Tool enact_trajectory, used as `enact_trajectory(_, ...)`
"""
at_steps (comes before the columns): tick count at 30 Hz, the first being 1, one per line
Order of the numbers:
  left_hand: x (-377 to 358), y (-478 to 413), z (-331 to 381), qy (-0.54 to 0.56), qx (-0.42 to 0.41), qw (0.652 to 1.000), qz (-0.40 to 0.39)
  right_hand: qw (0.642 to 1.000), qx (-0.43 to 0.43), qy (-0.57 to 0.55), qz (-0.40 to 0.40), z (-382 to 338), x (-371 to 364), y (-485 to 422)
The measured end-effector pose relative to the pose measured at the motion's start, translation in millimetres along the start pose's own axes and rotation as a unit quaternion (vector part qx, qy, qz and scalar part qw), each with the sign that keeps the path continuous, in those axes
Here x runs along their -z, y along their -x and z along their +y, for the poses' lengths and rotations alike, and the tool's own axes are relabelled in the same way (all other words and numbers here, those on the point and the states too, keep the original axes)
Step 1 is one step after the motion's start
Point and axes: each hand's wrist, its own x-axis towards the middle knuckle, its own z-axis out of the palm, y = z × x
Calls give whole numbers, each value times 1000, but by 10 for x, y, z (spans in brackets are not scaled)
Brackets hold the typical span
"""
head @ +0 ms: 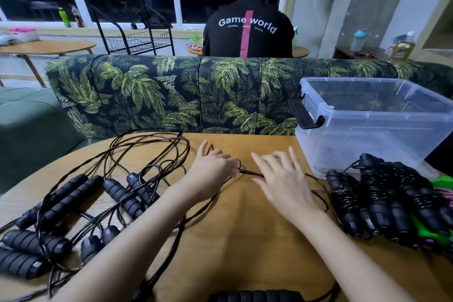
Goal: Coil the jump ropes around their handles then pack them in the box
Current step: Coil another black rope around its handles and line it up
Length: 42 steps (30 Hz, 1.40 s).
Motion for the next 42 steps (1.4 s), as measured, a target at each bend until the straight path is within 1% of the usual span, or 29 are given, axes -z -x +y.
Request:
enact_trajectory(2, -44, -45, 81, -24, -13, 995, 97, 1000, 15, 9, -2, -45, 40, -32)
enact_trajectory(4, -47, -73, 124, -49, -55, 978, 195, 999, -11, -10, 34, -36, 45, -50)
enact_trajectory(7, 23, -118, 137, -79, -123, 960, 240, 992, -69, -55, 89, 4, 143, -32)
enact_trajectory(9, 156, -168, 153, -90, -144, 948, 268, 985, -90, -70, 126, 33, 250, -65)
enact_trajectory(11, 271, -230, 148, -90, -158, 934, 308, 981, -93, -76, 154, 61, 346, -136)
enact_trajectory(13, 356, -256, 129, -105, -187, 907, 362, 974, -80, -94, 189, 82, 399, -192)
enact_trajectory(14, 388, -263, 112, -115, -195, 895, 384, 972, -76, -106, 195, 79, 422, -202)
enact_trajectory(15, 399, -266, 93, -116, -194, 891, 393, 971, -80, -119, 190, 65, 442, -204)
enact_trajectory(16, 385, -260, 71, -104, -179, 898, 389, 971, -85, -133, 179, 51, 440, -190)
enact_trajectory(17, 332, -253, 24, -80, -155, 912, 371, 971, -92, -150, 160, 44, 432, -177)
enact_trajectory(18, 265, -230, -39, -17, -133, 937, 322, 971, -99, -168, 135, 33, 418, -160)
enact_trajectory(19, 216, -192, -102, 82, -113, 956, 259, 973, -106, -179, 104, 19, 381, -133)
enact_trajectory(20, 165, -164, -172, 178, -92, 960, 197, 974, -109, -187, 66, 8, 345, -111)
enact_trajectory(21, 123, -136, -223, 244, -77, 955, 150, 974, -112, -195, 23, 2, 299, -98)
enact_trajectory(22, 105, -111, -256, 251, -66, 957, 127, 973, -115, -200, -21, -4, 259, -90)
enact_trajectory(23, 96, -89, -270, 229, -52, 965, 114, 974, -115, -190, -52, -16, 250, -98)
enact_trajectory(24, 79, -83, -274, 191, -36, 975, 110, 978, -106, -168, -55, -30, 246, -114)
enact_trajectory(26, 71, -67, -234, 134, -18, 983, 122, 993, -70, -96, -20, -101, 231, -167)
enact_trajectory(28, 57, -56, -187, 110, -39, 982, 147, 997, -40, -59, -2, -170, 207, -232)
enact_trajectory(30, 66, -15, -204, 96, -68, 978, 170, 997, -23, -71, 32, -186, 218, -260)
enact_trajectory(32, 78, 25, -310, 69, -74, 974, 202, 993, -32, -90, 69, -140, 252, -250)
enact_trajectory(34, 102, 46, -460, 27, -70, 976, 205, 990, -36, -94, 99, -100, 284, -224)
enact_trajectory(36, 150, 49, -564, -22, -64, 979, 194, 989, -30, -97, 111, -109, 271, -207)
enact_trajectory(38, 241, 29, -628, -76, -53, 975, 202, 987, -33, -103, 115, -124, 259, -200)
enact_trajectory(42, 544, -15, -710, -186, -27, 938, 293, 981, -53, -109, 149, -71, 337, -296)
